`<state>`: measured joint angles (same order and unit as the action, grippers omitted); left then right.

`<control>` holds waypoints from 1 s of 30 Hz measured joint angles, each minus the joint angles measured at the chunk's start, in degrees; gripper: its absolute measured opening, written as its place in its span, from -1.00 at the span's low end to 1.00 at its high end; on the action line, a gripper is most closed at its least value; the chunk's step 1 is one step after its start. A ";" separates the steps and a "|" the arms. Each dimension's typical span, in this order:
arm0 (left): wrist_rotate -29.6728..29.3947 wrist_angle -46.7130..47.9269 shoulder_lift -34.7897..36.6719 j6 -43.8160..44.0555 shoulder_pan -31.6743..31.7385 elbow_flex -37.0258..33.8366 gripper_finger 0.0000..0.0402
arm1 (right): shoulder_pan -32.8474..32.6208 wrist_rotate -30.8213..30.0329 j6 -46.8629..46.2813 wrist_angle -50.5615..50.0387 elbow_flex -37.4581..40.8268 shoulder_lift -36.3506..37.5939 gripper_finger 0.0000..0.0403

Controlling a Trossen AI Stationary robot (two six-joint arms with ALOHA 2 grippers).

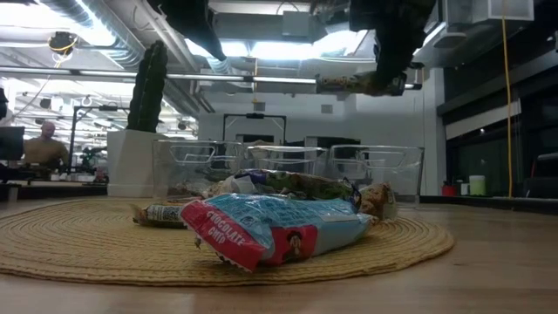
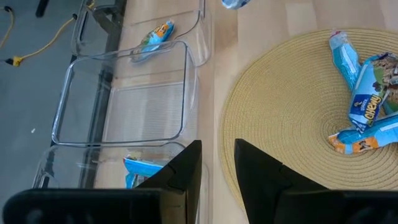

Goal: Pick and place Granola Bars by type
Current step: Put the blue granola bar into the middle transparent bin

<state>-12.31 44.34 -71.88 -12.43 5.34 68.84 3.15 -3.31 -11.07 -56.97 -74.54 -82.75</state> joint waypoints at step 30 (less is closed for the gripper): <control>-1.72 0.02 0.00 8.69 0.01 0.00 -0.56 | 32.88 12.78 28.73 -23.03 -60.09 -24.53 -0.85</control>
<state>-14.03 44.36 -71.88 -3.74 5.36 68.84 36.03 9.47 17.66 -79.99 -134.63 -107.28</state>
